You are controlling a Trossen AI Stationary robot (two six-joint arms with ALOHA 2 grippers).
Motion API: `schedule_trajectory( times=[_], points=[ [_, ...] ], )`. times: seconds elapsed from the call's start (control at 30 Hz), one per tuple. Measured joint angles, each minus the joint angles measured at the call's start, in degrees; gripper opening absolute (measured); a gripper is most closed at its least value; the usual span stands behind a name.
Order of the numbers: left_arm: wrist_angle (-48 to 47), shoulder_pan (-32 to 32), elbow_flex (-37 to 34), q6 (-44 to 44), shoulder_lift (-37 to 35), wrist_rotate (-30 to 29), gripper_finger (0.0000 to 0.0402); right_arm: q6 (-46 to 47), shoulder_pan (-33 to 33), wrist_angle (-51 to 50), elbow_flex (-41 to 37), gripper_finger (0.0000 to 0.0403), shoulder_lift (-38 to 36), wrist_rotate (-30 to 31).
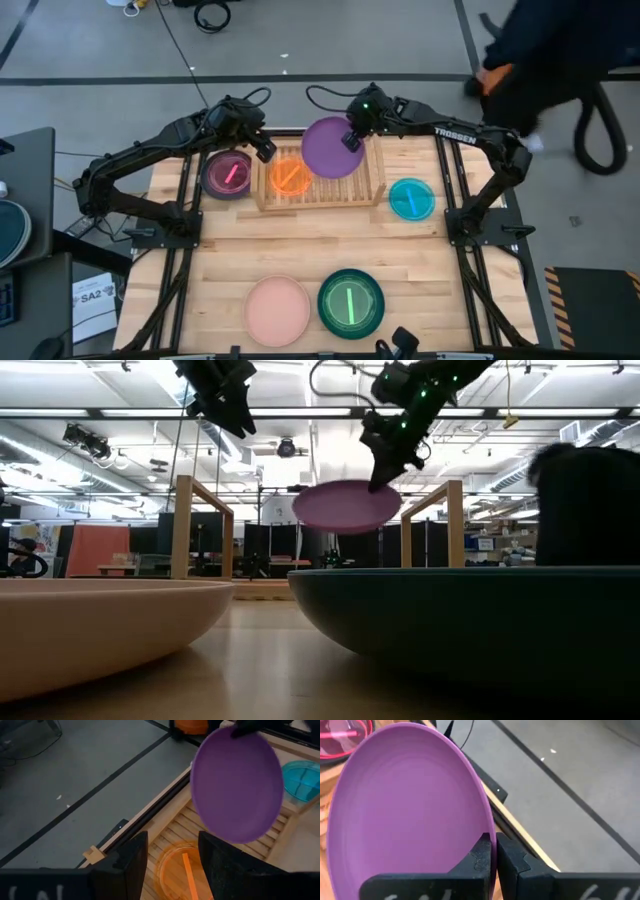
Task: Place and stack plates onto a shelf
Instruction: Put the large purple plate on the shelf
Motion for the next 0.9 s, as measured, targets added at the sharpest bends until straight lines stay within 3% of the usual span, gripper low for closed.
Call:
schedule_trajectory(
  times=[0.37, 0.67, 0.9],
  points=[
    [0.0, -0.02, -0.02, 0.0, 0.0, 0.29, 0.0181, -3.71, -1.61, -0.5, -0.98, 0.0018, 6.94, -4.18],
    [0.0, -0.02, -0.02, 0.01, 0.0, 0.29, 0.0181, -5.08, -1.7, -0.56, -0.78, 0.0018, 11.79, -3.0],
    [0.0, -0.02, -0.02, 0.02, 0.0, 0.29, 0.0181, -5.67, -1.74, -1.12, -0.96, 0.0018, 11.2, -2.52]
  ],
)
